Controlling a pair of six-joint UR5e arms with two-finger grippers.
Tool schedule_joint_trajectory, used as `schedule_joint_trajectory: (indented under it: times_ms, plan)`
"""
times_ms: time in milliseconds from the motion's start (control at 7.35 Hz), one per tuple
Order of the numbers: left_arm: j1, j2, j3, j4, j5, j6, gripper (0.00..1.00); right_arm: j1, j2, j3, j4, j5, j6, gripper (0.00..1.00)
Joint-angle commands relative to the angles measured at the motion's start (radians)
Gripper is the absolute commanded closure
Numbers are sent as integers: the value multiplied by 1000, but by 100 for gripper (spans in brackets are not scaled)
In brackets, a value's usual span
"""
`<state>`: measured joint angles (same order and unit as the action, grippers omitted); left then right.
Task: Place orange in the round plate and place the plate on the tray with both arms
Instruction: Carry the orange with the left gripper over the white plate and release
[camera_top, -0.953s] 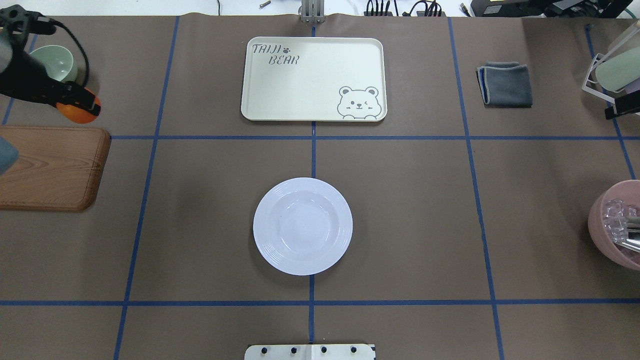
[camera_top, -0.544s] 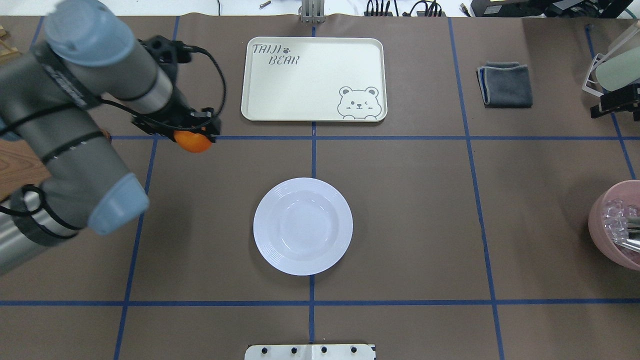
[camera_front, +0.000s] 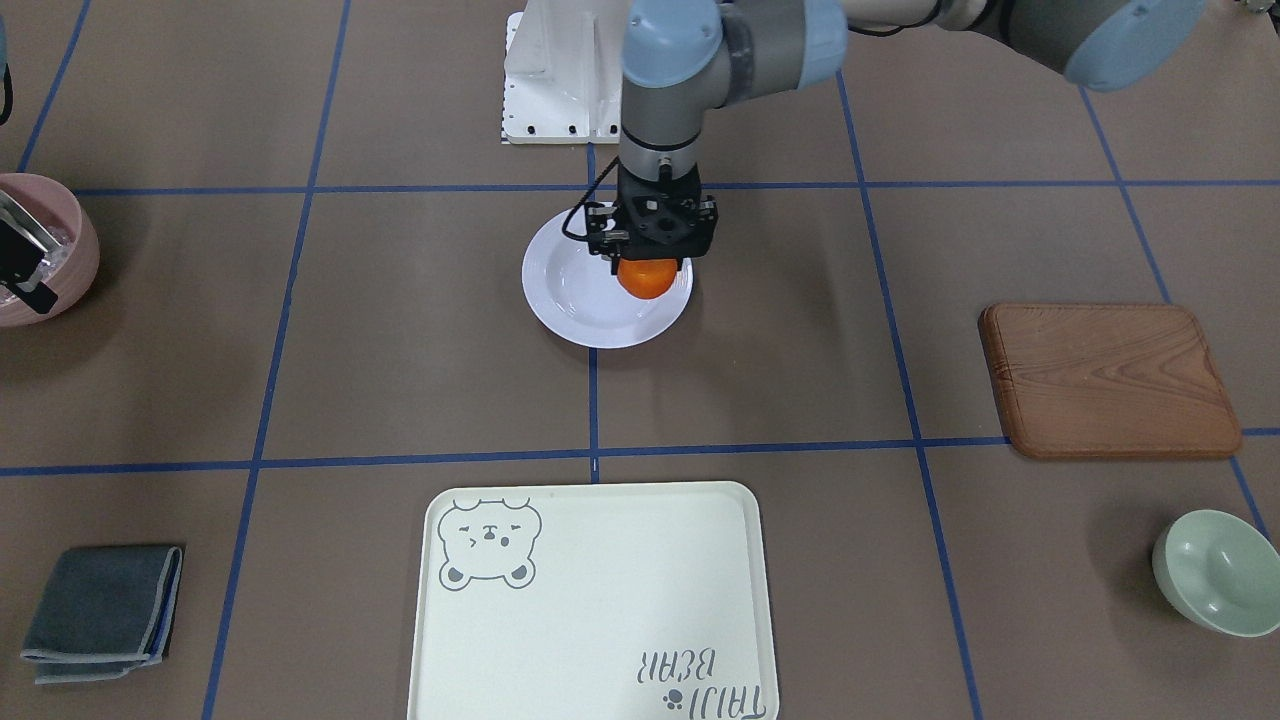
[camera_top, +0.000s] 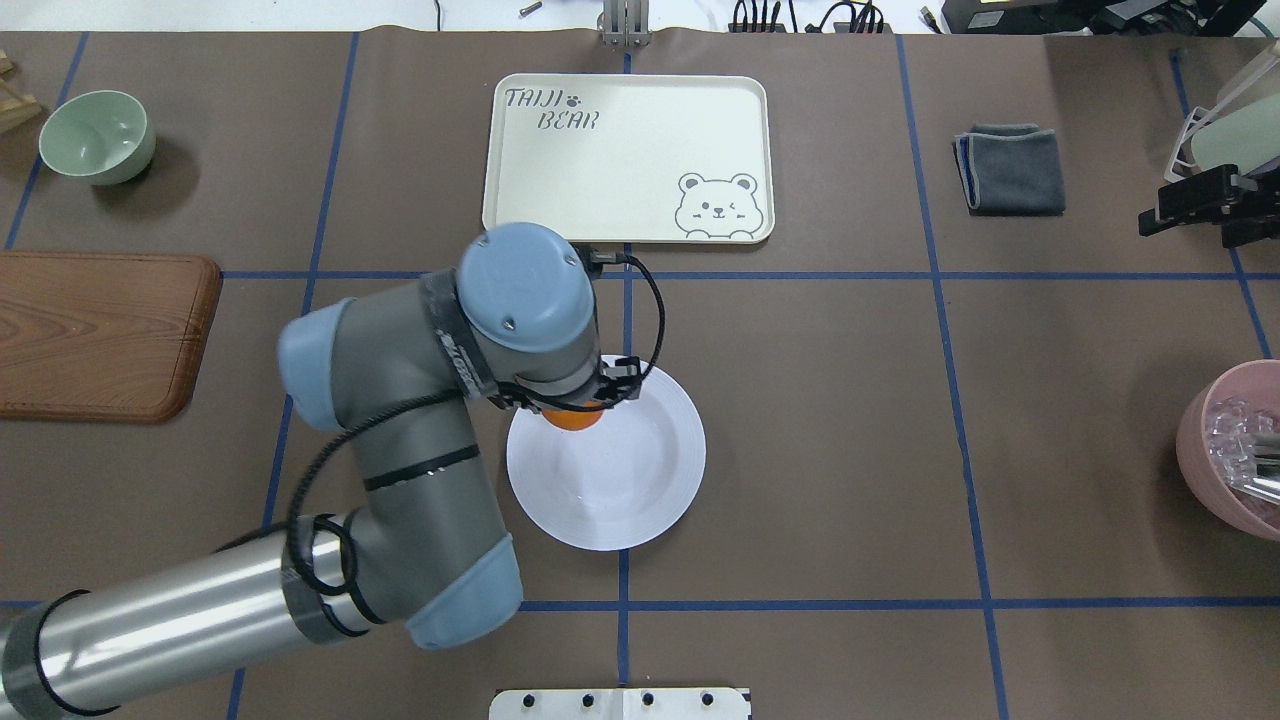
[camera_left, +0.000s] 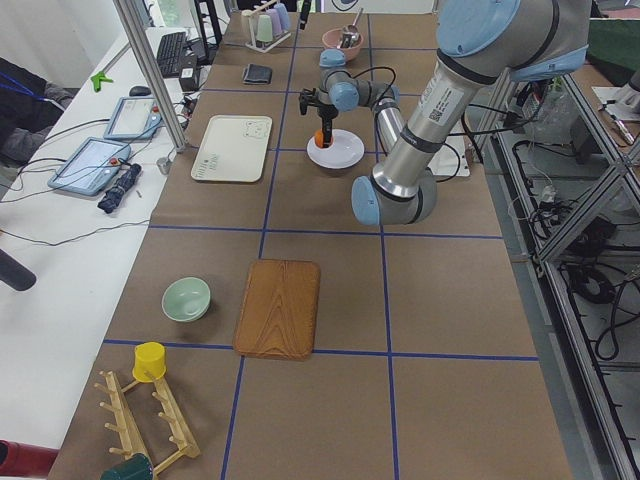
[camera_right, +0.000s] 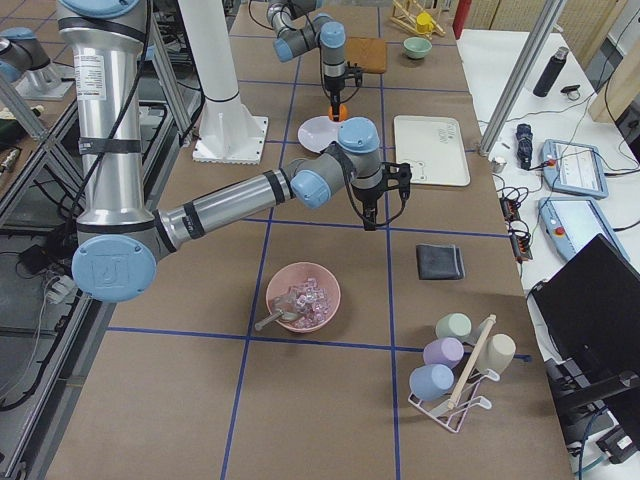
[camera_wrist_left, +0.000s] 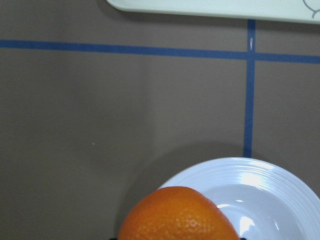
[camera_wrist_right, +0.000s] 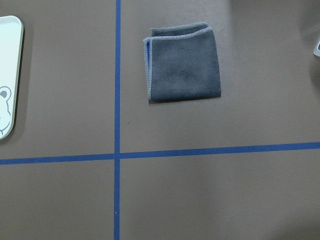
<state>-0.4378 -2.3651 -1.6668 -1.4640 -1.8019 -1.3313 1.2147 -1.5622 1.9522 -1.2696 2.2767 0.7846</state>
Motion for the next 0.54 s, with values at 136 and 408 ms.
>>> schedule_joint_trajectory:
  times_ms: [136, 408]
  plan:
    - [88, -28, 137, -139, 78, -57, 100, -9, 1, -1, 4, -2, 1, 0]
    - [87, -23, 139, -148, 78, -51, 74, -9, 1, -1, 4, -2, 1, 0]
